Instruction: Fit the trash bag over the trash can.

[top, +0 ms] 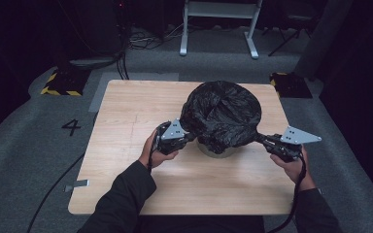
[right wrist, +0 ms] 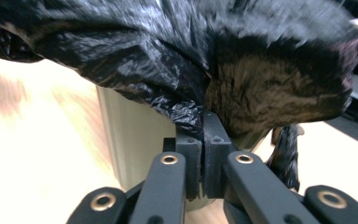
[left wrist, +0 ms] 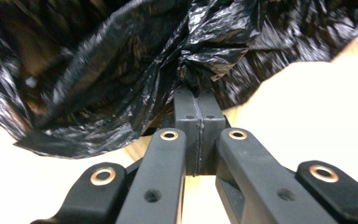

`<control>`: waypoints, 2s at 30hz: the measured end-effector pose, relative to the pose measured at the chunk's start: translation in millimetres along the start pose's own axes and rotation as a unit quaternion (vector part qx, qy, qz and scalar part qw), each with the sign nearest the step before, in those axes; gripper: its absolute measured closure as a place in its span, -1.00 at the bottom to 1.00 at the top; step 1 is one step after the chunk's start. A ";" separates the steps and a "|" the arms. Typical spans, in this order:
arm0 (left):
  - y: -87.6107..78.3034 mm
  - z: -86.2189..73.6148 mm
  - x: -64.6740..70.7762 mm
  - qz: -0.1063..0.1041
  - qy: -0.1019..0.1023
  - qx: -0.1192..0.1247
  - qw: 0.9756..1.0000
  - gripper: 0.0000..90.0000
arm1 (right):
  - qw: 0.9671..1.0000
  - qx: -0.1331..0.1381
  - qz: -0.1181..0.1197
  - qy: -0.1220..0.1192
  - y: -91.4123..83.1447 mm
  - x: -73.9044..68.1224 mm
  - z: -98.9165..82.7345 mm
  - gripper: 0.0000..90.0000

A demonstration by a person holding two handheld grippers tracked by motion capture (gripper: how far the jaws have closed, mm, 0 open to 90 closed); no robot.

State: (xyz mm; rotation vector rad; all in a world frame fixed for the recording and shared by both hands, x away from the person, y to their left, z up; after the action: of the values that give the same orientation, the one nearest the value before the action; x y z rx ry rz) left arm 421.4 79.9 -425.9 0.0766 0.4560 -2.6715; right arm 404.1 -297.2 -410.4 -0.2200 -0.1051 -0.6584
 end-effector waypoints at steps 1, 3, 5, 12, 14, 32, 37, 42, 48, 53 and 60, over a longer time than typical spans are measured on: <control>1.2 -1.3 1.3 -0.002 0.003 -0.007 1.000 1.00 | 1.000 -0.003 0.002 0.002 1.0 0.0 -2.4 0.98; 4.9 -4.5 3.3 0.003 0.013 -0.027 1.000 1.00 | 1.000 -0.008 0.003 0.005 3.2 0.4 -5.3 0.97; 9.6 -8.7 4.5 0.005 0.019 -0.044 0.999 1.00 | 1.000 -0.017 -0.001 0.004 6.7 1.5 -7.1 0.98; 12.2 -20.2 -6.1 0.057 0.012 -0.084 0.995 0.67 | 0.997 -0.066 -0.026 0.008 21.6 8.1 -16.7 0.81; 3.0 -19.7 -11.5 0.048 -0.014 -0.054 0.997 0.38 | 0.997 -0.062 -0.041 0.010 21.5 10.8 -17.3 0.55; -68.1 -4.8 -59.9 0.079 -0.151 0.114 0.979 -0.39 | 0.996 0.046 -0.062 0.035 -39.0 20.6 27.2 -0.33; -76.7 -12.7 -65.5 0.131 -0.145 0.069 0.978 -0.48 | 0.995 -0.024 -0.094 -0.003 -40.2 23.2 23.5 -0.27; -84.6 -14.4 -70.6 0.122 -0.168 0.095 0.974 -0.52 | 0.994 -0.073 -0.082 0.011 -34.3 27.1 -5.3 -0.42; -72.8 3.8 -69.3 0.103 -0.152 0.106 0.977 -0.57 | 0.999 0.007 -0.026 0.042 -48.9 25.7 3.3 -0.54; -54.4 6.6 -79.6 0.096 -0.165 0.098 0.977 -0.47 | 0.997 0.078 -0.010 0.028 -70.0 16.7 41.0 -0.49; -23.4 4.3 -88.5 0.088 -0.160 0.060 0.981 -0.33 | 0.997 0.071 -0.039 0.013 -42.7 13.2 85.8 -0.48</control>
State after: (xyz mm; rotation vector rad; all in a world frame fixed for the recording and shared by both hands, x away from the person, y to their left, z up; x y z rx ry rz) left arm 491.9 134.1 -403.8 -0.2622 0.1771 -2.4725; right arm 385.8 -317.7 -317.6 -0.0710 -0.1353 -0.7281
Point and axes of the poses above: each handheld gripper's, and its own axes: y roughly forward along the jaws, z roughly out of its top, x roughly to its right, the point moved 1 cm from there along y, roughly forward along the jaws, and after that the axes turned 10 degrees about x, right-handed, at the moved point
